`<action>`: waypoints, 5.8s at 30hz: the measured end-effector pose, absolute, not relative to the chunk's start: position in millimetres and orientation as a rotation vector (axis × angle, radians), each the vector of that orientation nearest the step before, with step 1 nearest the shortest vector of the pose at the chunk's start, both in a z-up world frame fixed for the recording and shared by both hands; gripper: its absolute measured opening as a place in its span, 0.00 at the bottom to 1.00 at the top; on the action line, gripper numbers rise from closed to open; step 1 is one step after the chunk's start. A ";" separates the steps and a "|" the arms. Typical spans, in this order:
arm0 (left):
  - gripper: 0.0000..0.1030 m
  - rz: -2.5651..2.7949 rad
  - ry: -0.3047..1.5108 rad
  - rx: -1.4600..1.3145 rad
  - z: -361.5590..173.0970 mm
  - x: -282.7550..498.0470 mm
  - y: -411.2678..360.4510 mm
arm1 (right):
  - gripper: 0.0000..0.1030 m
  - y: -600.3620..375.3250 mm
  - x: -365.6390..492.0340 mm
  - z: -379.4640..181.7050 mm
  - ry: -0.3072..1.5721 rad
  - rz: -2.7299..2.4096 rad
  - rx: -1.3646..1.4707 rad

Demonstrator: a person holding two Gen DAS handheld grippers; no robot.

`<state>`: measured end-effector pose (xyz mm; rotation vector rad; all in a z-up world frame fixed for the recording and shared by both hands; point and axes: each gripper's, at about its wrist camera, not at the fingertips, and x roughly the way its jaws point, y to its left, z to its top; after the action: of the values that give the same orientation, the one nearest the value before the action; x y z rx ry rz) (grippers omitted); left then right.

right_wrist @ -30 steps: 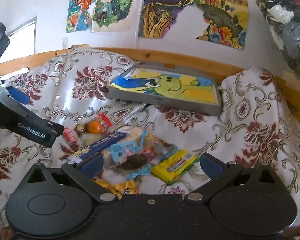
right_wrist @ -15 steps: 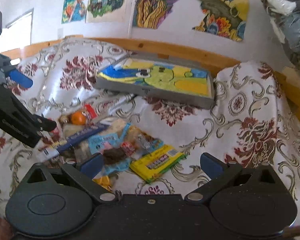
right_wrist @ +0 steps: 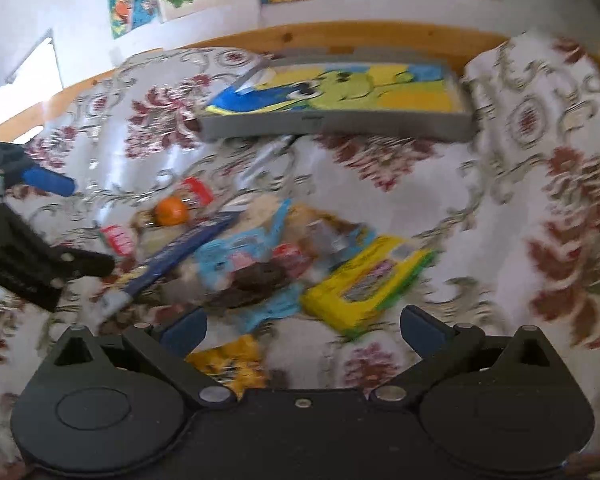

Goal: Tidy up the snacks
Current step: 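Lower both tools toward the snack pile, left toward the blue stick pack, then grasp the dark blue stick pack with the left gripper while the right grasps the clear meat packet, then carry both packs to the grey tray and release them inside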

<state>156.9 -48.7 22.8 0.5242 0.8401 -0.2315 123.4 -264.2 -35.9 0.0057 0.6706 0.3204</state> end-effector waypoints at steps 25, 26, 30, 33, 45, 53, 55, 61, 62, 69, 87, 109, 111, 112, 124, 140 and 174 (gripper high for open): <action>0.99 -0.282 1.083 0.302 13.1 240.4 -37.5 | 0.89 -255.0 173.5 -57.0 0.683 0.298 0.356; 0.99 -0.295 1.088 0.306 11.7 241.2 -39.3 | 0.88 -254.9 172.8 -58.0 0.680 0.308 0.356; 0.98 -0.375 1.088 0.344 8.4 237.1 -46.7 | 0.87 -253.9 172.6 -58.4 0.694 0.345 0.358; 0.96 -0.410 1.114 0.369 2.4 233.9 -49.7 | 0.85 -254.1 174.0 -57.7 0.710 0.353 0.358; 0.73 -0.468 1.162 0.352 -2.1 230.0 -53.7 | 0.78 -264.5 184.7 -59.7 0.758 0.345 0.446; 0.51 -0.469 1.203 0.312 -6.3 234.6 -56.6 | 0.63 -263.5 196.2 -66.3 0.753 0.313 0.433; 0.45 -0.463 1.218 0.299 -7.0 235.2 -58.0 | 0.56 -264.5 201.2 -71.3 0.771 0.307 0.450; 0.39 -0.444 1.241 0.285 -7.0 235.0 -60.1 | 0.60 -263.4 198.2 -67.9 0.792 0.302 0.448; 0.39 -0.436 1.245 0.283 -6.9 234.6 -59.3 | 0.61 -262.1 197.4 -66.8 0.796 0.299 0.439; 0.35 -0.414 1.255 0.285 -5.5 233.6 -55.8 | 0.73 -248.3 184.0 -58.1 0.799 0.296 0.325; 0.29 -0.377 1.233 0.295 -3.3 226.0 -48.9 | 0.47 -249.0 178.2 -56.0 0.799 0.266 0.303; 0.26 -0.352 1.092 0.269 26.4 223.6 -50.0 | 0.45 -246.6 163.8 -32.0 0.580 0.332 0.278; 0.26 -0.352 1.074 0.262 30.3 224.9 -49.8 | 0.45 -247.4 162.8 -30.0 0.549 0.334 0.269; 0.26 -0.350 1.063 0.258 32.5 226.7 -49.7 | 0.46 -248.2 163.2 -29.3 0.536 0.330 0.261; 0.27 -0.325 0.840 0.159 67.8 278.2 -48.6 | 0.46 -256.7 212.9 -7.8 0.403 0.282 0.188; 0.27 -0.224 0.667 -0.087 83.5 403.0 -34.3 | 0.46 -251.1 360.3 37.0 0.329 0.205 0.077; 0.42 -0.193 0.680 -0.087 20.8 437.6 -31.4 | 0.64 -226.6 415.2 7.5 0.453 0.177 -0.027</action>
<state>437.6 -31.4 20.8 -0.0866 0.6799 -0.1932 415.2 -226.6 7.5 -0.0271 0.4528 0.1770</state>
